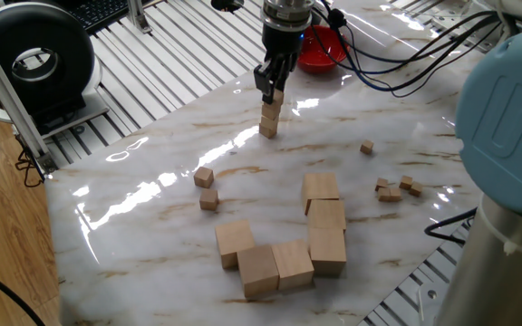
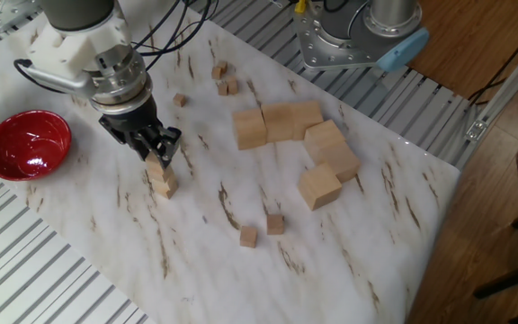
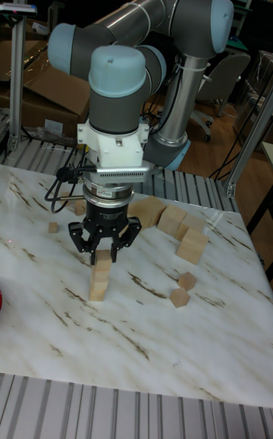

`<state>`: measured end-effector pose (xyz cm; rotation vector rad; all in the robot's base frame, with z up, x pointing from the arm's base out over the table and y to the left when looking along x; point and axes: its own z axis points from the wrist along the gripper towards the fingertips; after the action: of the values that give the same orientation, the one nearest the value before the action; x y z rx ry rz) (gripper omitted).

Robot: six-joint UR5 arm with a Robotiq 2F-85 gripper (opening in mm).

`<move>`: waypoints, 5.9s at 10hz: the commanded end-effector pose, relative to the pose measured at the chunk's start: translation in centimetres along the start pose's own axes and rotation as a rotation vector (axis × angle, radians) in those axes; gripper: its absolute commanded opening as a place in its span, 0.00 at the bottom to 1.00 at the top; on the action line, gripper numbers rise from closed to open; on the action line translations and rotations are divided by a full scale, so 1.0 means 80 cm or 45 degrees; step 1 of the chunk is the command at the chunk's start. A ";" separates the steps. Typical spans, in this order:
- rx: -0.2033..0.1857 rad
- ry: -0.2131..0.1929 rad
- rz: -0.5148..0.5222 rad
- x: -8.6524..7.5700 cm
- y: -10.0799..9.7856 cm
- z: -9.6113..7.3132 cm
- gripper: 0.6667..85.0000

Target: Stack the blocks in a vertical line of five

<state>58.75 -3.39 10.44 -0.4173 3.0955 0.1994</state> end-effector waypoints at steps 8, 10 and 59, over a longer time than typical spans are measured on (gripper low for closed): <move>0.031 0.000 -0.133 0.005 -0.004 -0.012 0.70; 0.050 -0.006 -0.141 0.006 -0.007 -0.016 0.70; 0.154 -0.131 -0.440 0.006 0.226 0.047 0.63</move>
<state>52.85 13.26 8.72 -0.9035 2.8859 -0.0211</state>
